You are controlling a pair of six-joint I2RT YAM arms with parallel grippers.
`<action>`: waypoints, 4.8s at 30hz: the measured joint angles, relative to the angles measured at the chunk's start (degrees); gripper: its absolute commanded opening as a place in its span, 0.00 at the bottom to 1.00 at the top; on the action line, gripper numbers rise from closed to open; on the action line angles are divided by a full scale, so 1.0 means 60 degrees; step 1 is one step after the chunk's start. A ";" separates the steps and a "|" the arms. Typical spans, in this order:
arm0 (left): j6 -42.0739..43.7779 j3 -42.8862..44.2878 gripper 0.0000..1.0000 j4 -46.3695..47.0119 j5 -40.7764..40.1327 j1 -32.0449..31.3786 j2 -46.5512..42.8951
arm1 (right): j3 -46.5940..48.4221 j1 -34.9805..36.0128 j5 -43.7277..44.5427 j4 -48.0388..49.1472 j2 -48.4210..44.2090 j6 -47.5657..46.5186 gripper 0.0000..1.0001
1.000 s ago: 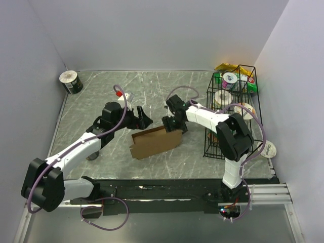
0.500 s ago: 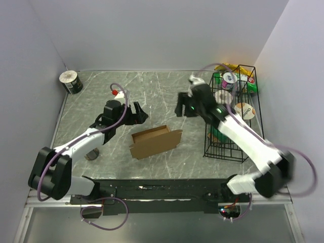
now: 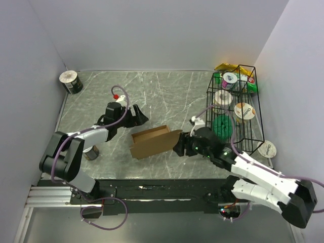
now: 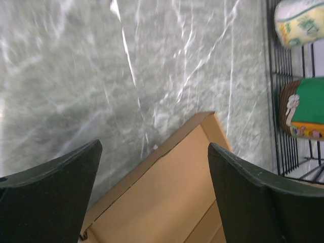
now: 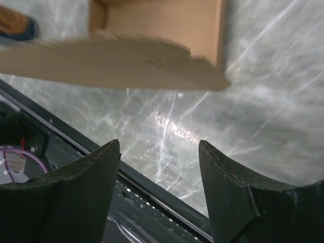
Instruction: Fold the paper box
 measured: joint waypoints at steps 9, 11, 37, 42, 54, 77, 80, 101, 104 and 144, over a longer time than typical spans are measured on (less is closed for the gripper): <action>-0.0197 -0.0776 0.92 0.0510 0.0474 0.0004 0.0576 | -0.0987 0.0149 -0.0583 0.2845 0.2692 0.0328 0.76; -0.0248 -0.1297 0.92 0.0608 0.0528 0.0004 0.0233 | -0.0729 0.0146 -0.0342 0.3005 0.3483 0.0299 0.77; -0.2157 -0.4550 0.96 -0.0827 0.0087 -0.1016 -0.6790 | 0.1661 -0.2473 -0.0062 0.4360 0.5195 -0.1774 0.80; -0.1515 -0.2630 0.96 -0.0627 -0.0259 -0.0149 -0.5224 | -0.0127 -0.1800 -0.0106 0.4324 0.2699 -0.1406 0.79; -0.0226 0.0776 0.99 0.0463 0.0430 0.0146 0.0714 | -0.2987 0.1727 0.0954 0.4524 0.1089 -0.0127 0.77; -0.0739 -0.1319 0.99 0.2805 0.1326 0.0164 0.1173 | -0.1388 0.3126 0.4080 0.4805 0.4422 0.0146 0.82; -0.1013 -0.2499 0.99 0.3340 0.1191 0.0262 0.0171 | -0.1457 0.2572 0.3891 0.4863 0.4411 -0.0066 0.82; -0.0776 -0.4237 0.96 0.0226 0.0102 0.0171 -0.5861 | -0.0984 -0.0860 0.0987 0.5803 0.4047 -0.2688 0.84; -0.0474 -0.4237 0.98 0.0273 -0.0138 0.0342 -0.5774 | -0.0998 -0.1122 0.0459 0.5792 0.3796 -0.2718 0.83; 0.2758 -0.2167 0.40 0.4940 0.2947 0.1209 -0.0656 | -0.1319 -0.1865 -0.0466 0.6215 0.2794 -0.3242 0.38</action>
